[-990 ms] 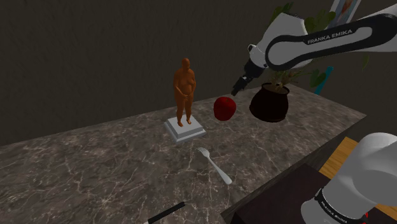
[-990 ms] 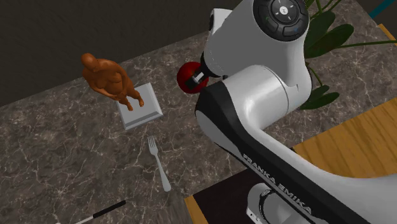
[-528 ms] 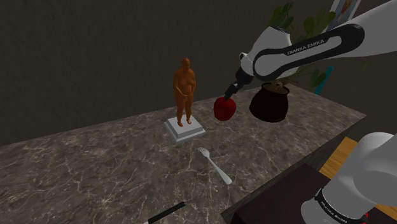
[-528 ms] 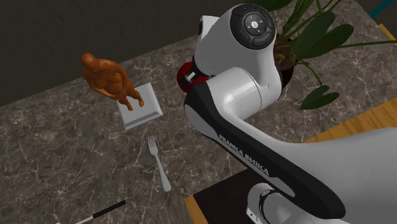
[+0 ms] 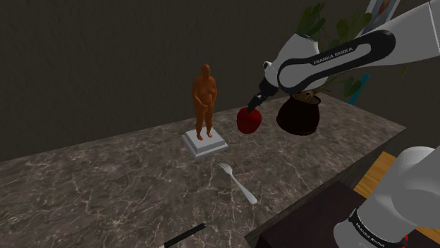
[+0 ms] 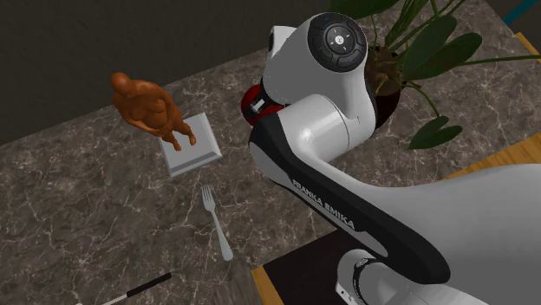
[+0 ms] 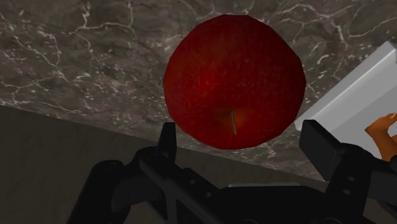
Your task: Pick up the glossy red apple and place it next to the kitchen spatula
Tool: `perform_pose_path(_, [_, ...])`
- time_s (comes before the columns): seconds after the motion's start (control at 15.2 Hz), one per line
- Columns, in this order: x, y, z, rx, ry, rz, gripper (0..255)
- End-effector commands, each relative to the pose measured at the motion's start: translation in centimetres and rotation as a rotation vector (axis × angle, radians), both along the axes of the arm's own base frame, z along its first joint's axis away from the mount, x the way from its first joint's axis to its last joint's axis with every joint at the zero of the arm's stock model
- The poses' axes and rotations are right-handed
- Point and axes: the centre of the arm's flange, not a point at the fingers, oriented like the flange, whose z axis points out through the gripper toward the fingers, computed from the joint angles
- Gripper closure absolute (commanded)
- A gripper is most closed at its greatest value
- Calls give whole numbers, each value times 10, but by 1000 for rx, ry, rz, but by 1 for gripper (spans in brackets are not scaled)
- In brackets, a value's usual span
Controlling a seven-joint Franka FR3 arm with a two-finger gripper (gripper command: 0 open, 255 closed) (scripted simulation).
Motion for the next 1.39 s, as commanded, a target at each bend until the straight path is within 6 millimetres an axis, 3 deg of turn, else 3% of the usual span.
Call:
perform_pose_path(0.0, [0,0,0,0,0,0,0])
perform_pose_path(0.07, [0,0,0,0,0,0,0])
perform_pose_path(0.13, [0,0,0,0,0,0,255])
perform_pose_path(0.73, [0,0,0,0,0,0,255])
perform_pose_path(1.32, [0,0,47,0,0,0,255])
